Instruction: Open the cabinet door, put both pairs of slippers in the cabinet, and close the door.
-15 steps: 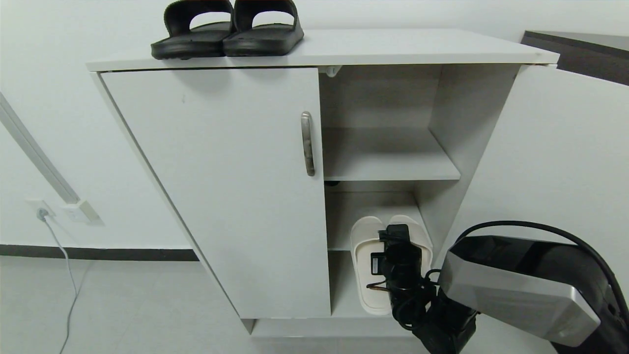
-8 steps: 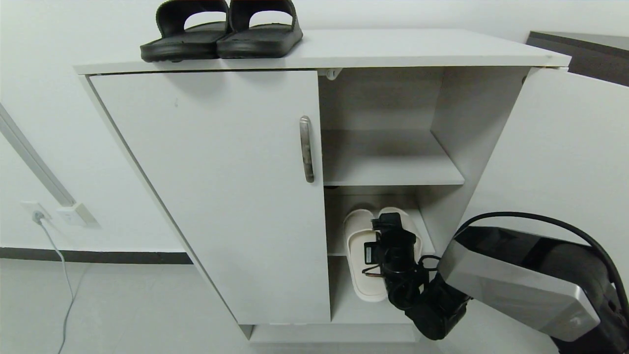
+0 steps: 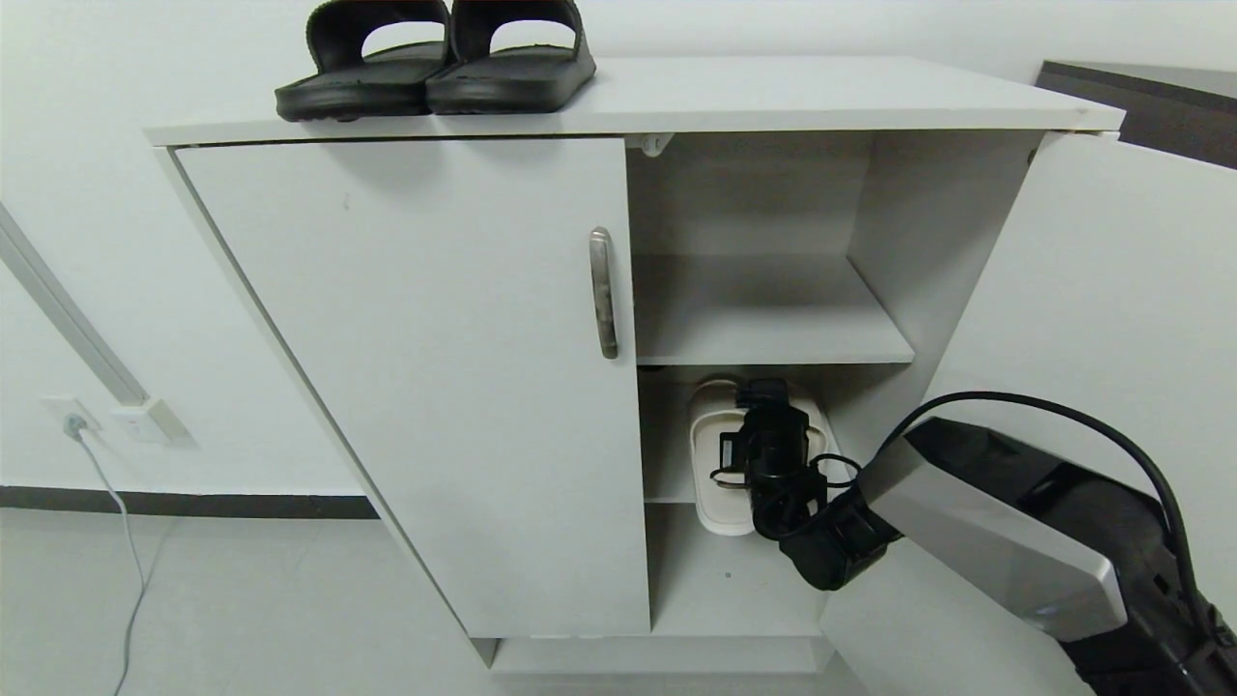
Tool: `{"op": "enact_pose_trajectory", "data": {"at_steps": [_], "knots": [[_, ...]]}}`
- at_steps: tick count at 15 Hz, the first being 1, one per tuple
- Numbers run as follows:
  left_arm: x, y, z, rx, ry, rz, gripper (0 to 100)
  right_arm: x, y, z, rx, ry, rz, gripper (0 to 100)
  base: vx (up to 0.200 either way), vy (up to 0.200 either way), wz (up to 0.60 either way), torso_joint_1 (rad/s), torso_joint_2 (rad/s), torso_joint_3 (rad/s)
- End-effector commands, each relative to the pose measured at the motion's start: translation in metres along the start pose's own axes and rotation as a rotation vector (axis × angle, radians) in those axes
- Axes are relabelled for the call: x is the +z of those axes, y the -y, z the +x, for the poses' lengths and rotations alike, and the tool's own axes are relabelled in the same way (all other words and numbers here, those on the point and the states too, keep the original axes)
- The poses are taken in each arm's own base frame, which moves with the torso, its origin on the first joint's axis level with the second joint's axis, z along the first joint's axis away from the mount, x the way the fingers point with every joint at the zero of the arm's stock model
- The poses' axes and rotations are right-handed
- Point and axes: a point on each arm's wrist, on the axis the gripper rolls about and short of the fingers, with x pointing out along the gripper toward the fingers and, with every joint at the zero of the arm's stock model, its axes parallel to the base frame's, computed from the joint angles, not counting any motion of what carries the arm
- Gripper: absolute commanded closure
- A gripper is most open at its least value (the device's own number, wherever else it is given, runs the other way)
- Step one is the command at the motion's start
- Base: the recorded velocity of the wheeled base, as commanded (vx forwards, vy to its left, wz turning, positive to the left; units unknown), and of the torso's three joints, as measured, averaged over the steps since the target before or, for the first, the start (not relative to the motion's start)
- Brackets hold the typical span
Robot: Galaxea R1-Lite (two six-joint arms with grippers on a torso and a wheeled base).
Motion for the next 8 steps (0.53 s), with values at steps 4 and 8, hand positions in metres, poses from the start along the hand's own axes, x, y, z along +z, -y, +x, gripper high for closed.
{"op": "enact_pose_trajectory", "data": {"at_steps": [4, 8], "knots": [[0.0, 0.0, 0.0, 0.001, -0.001, 0.0, 100, 0.0, 0.003, 0.023, 0.031, 0.002, 0.007, 100, 0.0, 0.0, 0.0, 0.0, 0.0, 0.0], [0.0, 0.0, 0.0, 0.001, -0.001, 0.0, 100, -0.005, 0.001, 0.031, 0.025, -0.017, -0.007, 100, 0.0, 0.0, 0.0, 0.0, 0.0, 0.0]]}}
